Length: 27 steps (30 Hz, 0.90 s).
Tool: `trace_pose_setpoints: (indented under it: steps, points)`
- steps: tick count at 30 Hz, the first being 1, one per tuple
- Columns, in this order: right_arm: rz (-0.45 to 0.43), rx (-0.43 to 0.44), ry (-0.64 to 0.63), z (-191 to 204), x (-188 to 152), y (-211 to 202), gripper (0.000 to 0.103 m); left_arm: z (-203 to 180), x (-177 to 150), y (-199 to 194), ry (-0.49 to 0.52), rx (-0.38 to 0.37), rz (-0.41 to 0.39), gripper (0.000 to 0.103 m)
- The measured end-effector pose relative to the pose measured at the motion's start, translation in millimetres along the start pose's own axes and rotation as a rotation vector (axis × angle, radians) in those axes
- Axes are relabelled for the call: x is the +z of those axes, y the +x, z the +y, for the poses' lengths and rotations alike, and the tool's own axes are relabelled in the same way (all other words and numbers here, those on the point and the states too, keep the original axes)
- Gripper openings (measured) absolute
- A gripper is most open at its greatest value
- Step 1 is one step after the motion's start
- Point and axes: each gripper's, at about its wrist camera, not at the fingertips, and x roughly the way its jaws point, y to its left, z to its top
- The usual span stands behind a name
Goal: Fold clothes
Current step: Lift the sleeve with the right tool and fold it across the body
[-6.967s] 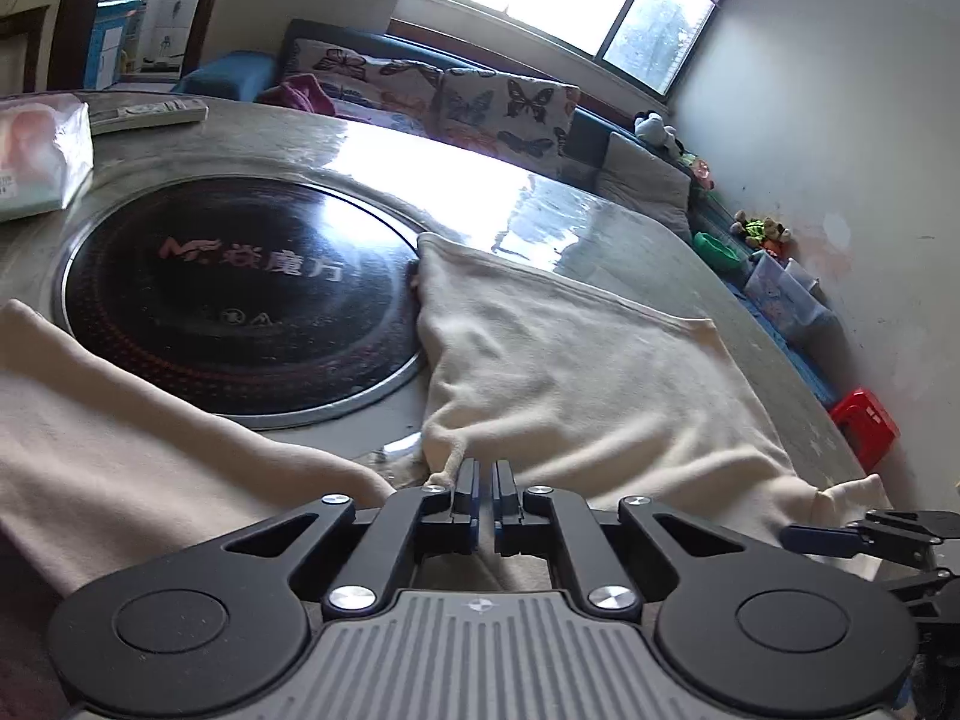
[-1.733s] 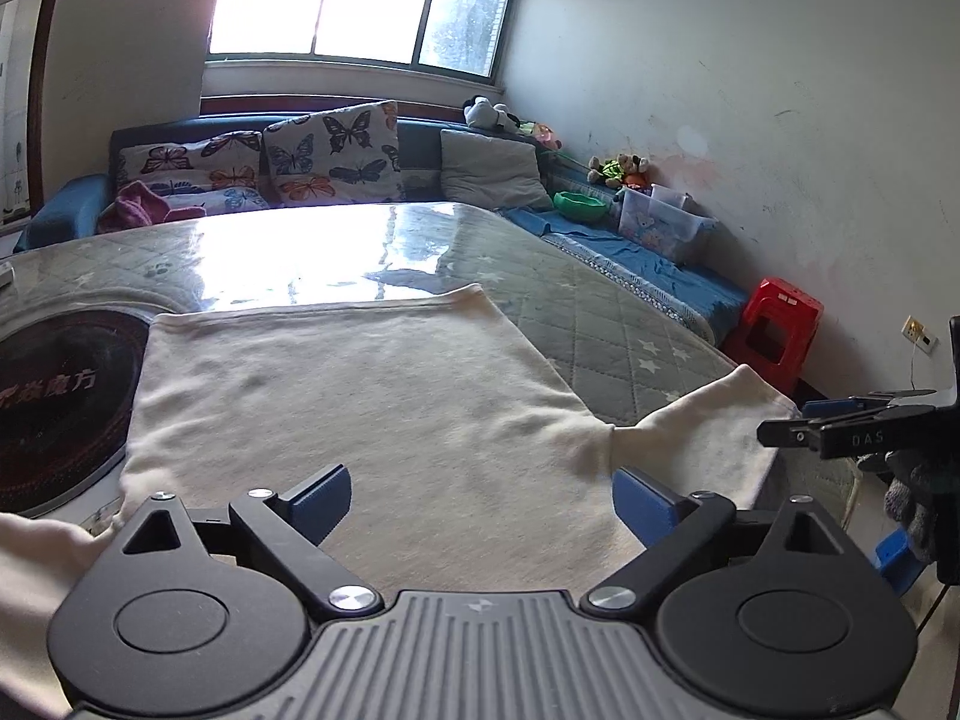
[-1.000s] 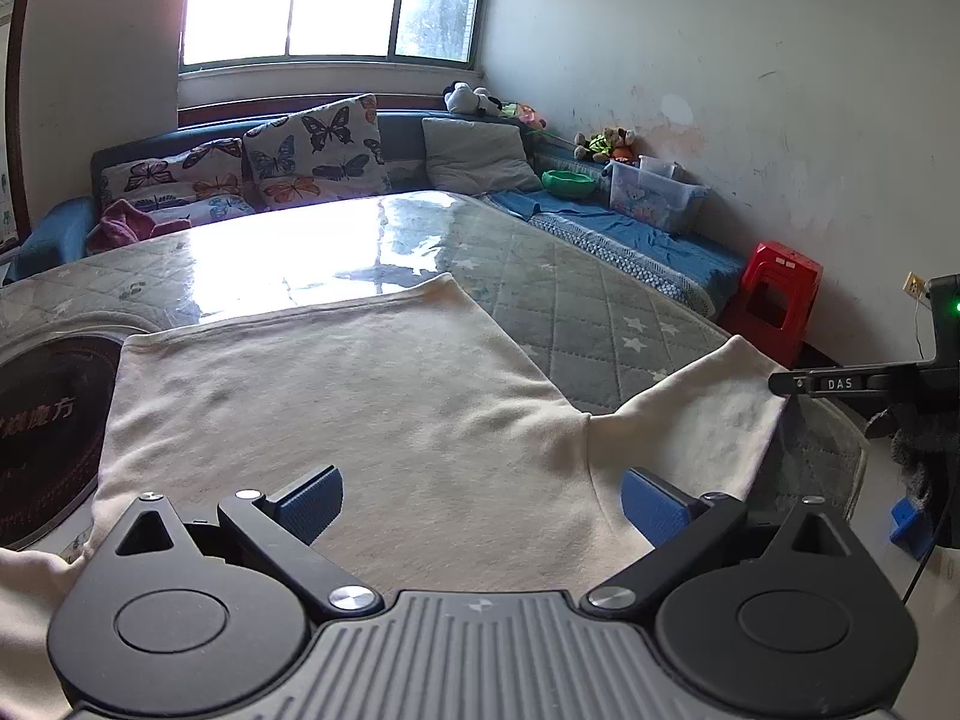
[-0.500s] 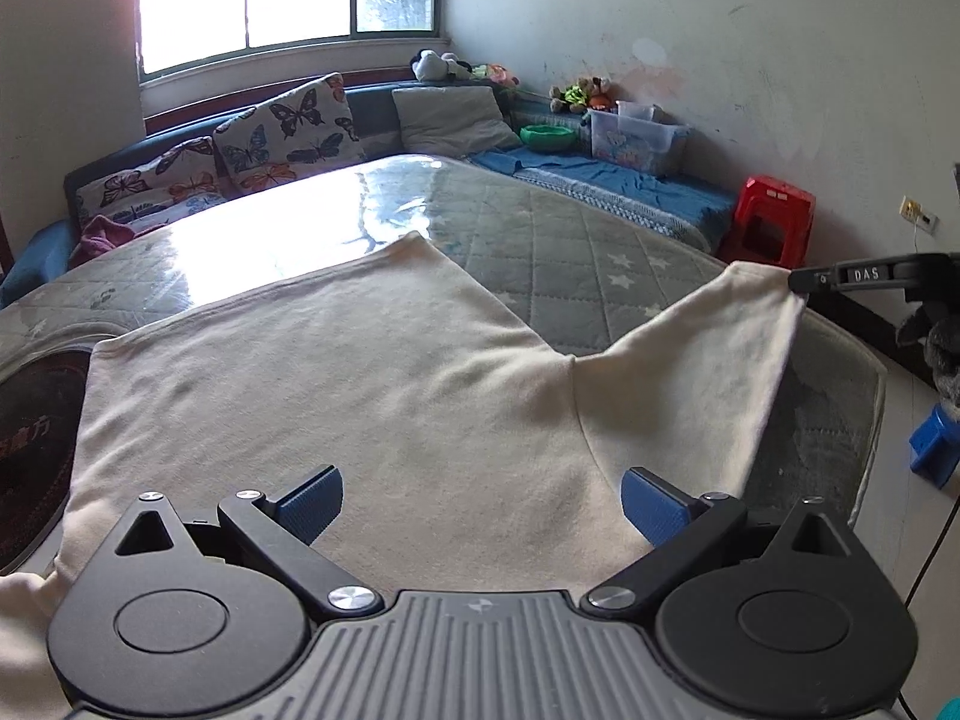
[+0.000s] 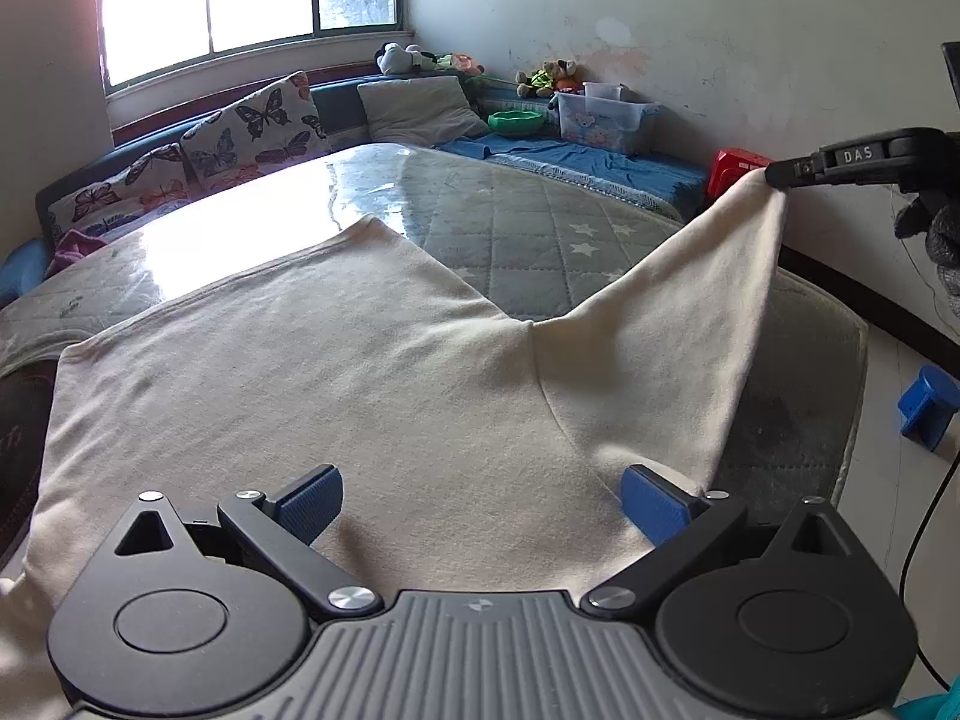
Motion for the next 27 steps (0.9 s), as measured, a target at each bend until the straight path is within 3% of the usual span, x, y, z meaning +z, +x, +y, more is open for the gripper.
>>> trace_pose_setpoints:
  steps: [6, 16, 23, 27]
  points:
    - [-0.048, 0.058, -0.084, 29.5, 25.0, -22.1, 0.004, 21.7, 5.8, -25.3, -0.058, 0.026, -0.073, 0.101]
    - [-0.125, 0.296, -0.316, 150.0, 64.0, -48.1, 0.004, 87.4, -6.9, -80.1, -0.223, 0.161, -0.195, 0.101]
    - [-0.074, 0.501, -0.468, 256.1, 52.7, -33.8, 0.004, 110.5, -36.2, -105.0, -0.295, 0.212, -0.207, 0.101]
    - [-0.006, 0.583, -0.509, 295.0, 33.0, -16.5, 0.004, 115.2, -50.5, -111.0, -0.324, 0.226, -0.196, 0.101]
